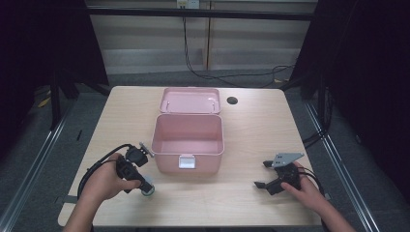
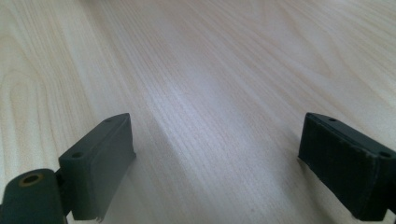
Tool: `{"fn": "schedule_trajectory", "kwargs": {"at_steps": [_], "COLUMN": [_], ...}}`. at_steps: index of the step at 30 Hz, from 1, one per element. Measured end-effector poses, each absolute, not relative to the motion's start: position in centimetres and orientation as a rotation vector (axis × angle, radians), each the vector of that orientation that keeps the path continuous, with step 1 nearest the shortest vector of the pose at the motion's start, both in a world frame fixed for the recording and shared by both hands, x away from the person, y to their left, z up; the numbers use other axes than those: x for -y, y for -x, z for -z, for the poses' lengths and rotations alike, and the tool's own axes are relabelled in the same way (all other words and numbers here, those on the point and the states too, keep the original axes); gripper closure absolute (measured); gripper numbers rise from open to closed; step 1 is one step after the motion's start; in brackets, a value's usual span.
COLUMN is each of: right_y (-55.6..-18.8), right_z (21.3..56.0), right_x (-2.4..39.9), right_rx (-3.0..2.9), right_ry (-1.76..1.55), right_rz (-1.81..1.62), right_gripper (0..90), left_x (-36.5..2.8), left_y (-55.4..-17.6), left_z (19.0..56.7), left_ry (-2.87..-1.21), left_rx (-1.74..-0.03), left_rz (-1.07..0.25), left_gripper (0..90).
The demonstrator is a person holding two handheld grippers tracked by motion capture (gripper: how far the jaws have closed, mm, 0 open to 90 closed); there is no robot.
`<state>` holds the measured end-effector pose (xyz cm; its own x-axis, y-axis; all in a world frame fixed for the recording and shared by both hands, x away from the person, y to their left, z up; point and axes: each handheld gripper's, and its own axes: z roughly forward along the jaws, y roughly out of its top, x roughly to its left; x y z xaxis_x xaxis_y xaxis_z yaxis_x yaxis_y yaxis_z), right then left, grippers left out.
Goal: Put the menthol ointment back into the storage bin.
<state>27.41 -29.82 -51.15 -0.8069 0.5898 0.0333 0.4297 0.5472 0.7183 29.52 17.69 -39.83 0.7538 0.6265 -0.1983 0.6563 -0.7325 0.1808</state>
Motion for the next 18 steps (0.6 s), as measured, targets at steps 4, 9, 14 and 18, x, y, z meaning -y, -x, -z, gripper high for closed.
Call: {"fn": "schedule_trajectory", "kwargs": {"at_steps": [4, 9, 14, 18], "right_y": [-27.4, -27.4, -27.4, -27.4], "right_z": [51.2, 51.2, 51.2, 51.2], "right_x": [29.8, 29.8, 29.8, 29.8], "right_rx": [-2.572, -2.572, -2.568, -2.569], "right_ry": [-0.858, -0.858, -0.858, -0.856], "right_rz": [-1.106, -1.106, -1.109, -1.109], "right_gripper": [9.7, 9.7, 9.7, 9.8], "left_x": [-17.4, -17.1, -16.8, -16.7], "left_y": [-29.7, -30.1, -30.5, -31.0], "left_z": [38.7, 37.5, 36.6, 35.7], "left_ry": [-2.711, -2.707, -2.706, -2.708], "left_rx": [-1.015, -1.006, -1.007, -1.015], "left_rz": [0.201, 0.22, 0.234, 0.227], "left_gripper": [49.9, 49.9, 49.9, 49.9]}}
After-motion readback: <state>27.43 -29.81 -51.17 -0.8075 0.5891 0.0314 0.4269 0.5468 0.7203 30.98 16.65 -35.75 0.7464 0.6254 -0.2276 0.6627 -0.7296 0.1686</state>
